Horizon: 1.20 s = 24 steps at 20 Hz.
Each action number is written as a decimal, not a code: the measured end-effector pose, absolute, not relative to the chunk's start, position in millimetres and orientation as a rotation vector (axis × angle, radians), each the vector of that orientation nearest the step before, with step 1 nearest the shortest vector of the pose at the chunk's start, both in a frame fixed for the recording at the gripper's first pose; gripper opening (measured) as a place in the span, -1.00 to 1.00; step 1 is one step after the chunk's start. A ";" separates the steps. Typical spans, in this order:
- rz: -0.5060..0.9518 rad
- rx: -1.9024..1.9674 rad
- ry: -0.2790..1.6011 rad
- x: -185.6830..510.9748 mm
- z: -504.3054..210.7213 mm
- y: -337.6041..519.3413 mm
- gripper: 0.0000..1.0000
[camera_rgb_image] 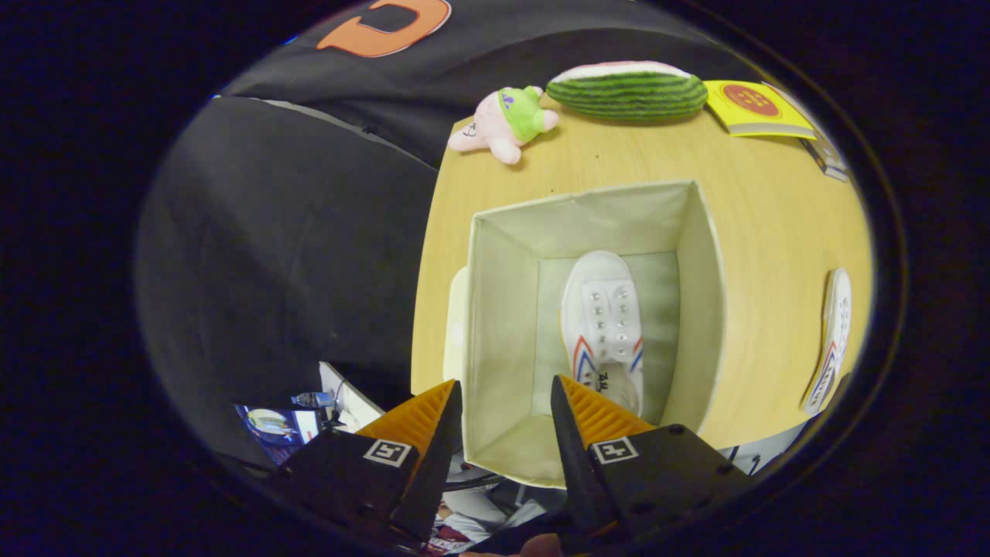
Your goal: Open the storage box then place both shoes into the box .Put the left shoe in first, then the right shoe, with the right side of both shoes facing outward in a uniform manner.
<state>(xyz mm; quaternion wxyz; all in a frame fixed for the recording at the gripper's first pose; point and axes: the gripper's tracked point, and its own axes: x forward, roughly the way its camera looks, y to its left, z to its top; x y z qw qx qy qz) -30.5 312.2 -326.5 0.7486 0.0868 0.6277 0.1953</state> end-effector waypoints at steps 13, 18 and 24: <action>0.209 -0.037 0.925 -13.9 -193.6 109.7 0.52; 0.048 -0.078 0.947 -24.2 -197.8 -29.0 0.53; 0.038 -0.080 1.163 -31.9 -278.2 -131.4 0.54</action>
